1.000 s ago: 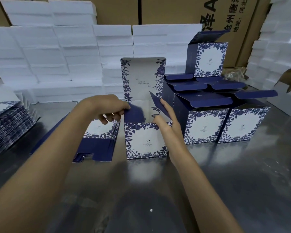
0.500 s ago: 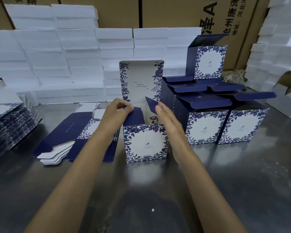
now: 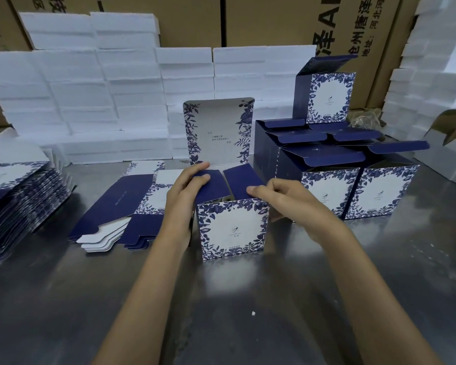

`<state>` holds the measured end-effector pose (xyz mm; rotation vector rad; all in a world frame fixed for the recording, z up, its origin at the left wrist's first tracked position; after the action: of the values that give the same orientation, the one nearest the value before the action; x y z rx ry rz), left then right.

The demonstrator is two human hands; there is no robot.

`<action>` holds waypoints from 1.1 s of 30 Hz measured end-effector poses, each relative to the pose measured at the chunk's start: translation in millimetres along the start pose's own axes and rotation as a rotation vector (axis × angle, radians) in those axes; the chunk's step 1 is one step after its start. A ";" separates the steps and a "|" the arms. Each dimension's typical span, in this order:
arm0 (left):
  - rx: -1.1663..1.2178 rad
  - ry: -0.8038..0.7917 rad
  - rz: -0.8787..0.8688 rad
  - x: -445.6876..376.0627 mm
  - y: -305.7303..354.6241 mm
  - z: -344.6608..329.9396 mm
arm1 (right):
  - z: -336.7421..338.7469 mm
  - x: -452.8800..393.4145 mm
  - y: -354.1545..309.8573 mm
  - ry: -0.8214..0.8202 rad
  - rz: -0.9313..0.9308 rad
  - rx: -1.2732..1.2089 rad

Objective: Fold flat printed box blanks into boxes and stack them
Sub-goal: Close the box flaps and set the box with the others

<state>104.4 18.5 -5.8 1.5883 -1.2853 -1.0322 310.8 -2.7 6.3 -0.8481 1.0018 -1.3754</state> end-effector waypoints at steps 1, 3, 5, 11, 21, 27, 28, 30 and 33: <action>-0.010 -0.007 0.000 0.0 0.2 0.4 | 1.1 1.1 -3.2 -0.040 0.009 0.041; -0.027 -0.023 -0.003 0.5 0.1 0.3 | 4.5 1.4 -9.0 -0.080 0.025 0.127; -0.032 -0.043 -0.007 2.1 -0.6 -0.6 | 6.3 -0.3 -13.1 -0.075 0.067 0.227; -0.032 -0.063 -0.010 2.7 -1.2 2.1 | 5.5 0.1 -16.5 -0.161 0.041 0.199; -0.066 -0.079 0.000 -1.2 -4.1 3.3 | 5.4 -14.7 -19.5 -0.053 0.089 0.207; -0.095 -0.114 0.021 -2.0 -5.3 1.3 | 3.4 -20.4 -17.3 0.027 0.091 0.111; -0.095 -0.118 0.024 -1.8 -5.3 1.2 | 3.0 -20.8 -15.6 0.042 0.099 0.102; -0.084 -0.118 0.017 -1.2 -5.2 0.8 | 3.3 -21.4 -14.3 0.061 0.108 0.095; -0.018 -0.080 -0.028 -0.1 -3.2 0.3 | 6.3 -22.3 -16.4 0.122 0.104 0.082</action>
<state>105.0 19.0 -8.9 1.5690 -1.3071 -1.1316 311.9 18.3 25.4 -0.6481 1.0610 -1.3822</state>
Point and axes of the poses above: each hand's wrist, its own x-axis away from the middle knuckle, its own z-axis out of the back of the hand, y = z × x, the point moved 5 cm from there along -x, towards the middle knuckle, and after that the axes turned 5 degrees about y, right-handed, at the moved point
